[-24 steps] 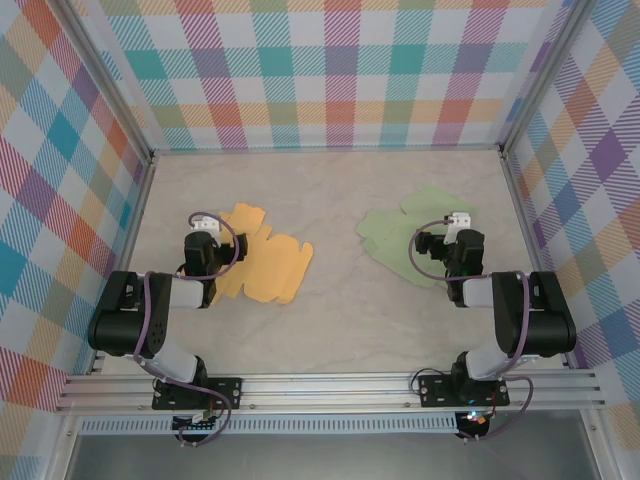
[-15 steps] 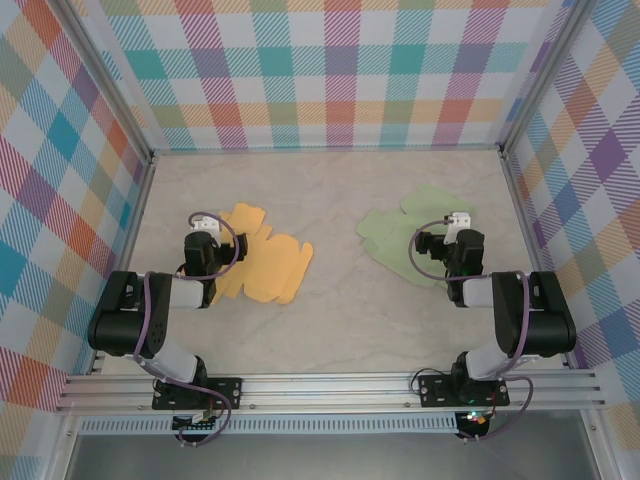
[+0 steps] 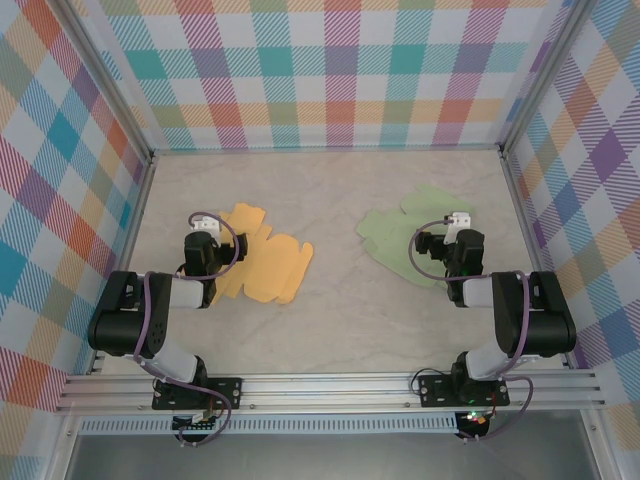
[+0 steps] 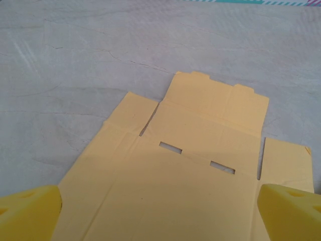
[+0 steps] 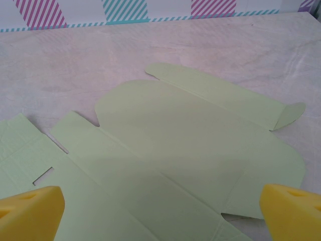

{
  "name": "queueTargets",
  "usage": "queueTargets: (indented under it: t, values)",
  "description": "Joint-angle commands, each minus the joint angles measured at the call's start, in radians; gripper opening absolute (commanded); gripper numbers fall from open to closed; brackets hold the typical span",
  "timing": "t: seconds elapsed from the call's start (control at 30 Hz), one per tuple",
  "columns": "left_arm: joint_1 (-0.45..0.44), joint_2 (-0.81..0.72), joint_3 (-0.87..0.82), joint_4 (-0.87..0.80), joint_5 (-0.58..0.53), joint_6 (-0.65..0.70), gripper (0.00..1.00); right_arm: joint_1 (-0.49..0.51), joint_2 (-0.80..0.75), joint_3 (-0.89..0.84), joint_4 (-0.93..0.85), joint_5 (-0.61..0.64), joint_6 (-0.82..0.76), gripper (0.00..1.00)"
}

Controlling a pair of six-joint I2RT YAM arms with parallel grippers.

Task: Fold the paper box

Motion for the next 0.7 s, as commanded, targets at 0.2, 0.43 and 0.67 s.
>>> queueTargets:
  t: [0.2, 0.43, 0.67]
  values:
    - [-0.002, 0.001, 0.006, 0.011, 0.012, -0.009, 1.0, -0.005, -0.003, 0.015, 0.006, -0.015, 0.01, 0.99]
    - [-0.001, 0.002, 0.005, 0.011, 0.012, -0.009, 1.0, -0.005, -0.003, 0.013, 0.006, -0.015, 0.01, 1.0]
    - [-0.001, -0.11, 0.139, -0.304, 0.027, -0.003, 1.0, -0.005, -0.03, 0.025, -0.035, -0.026, 0.006, 1.0]
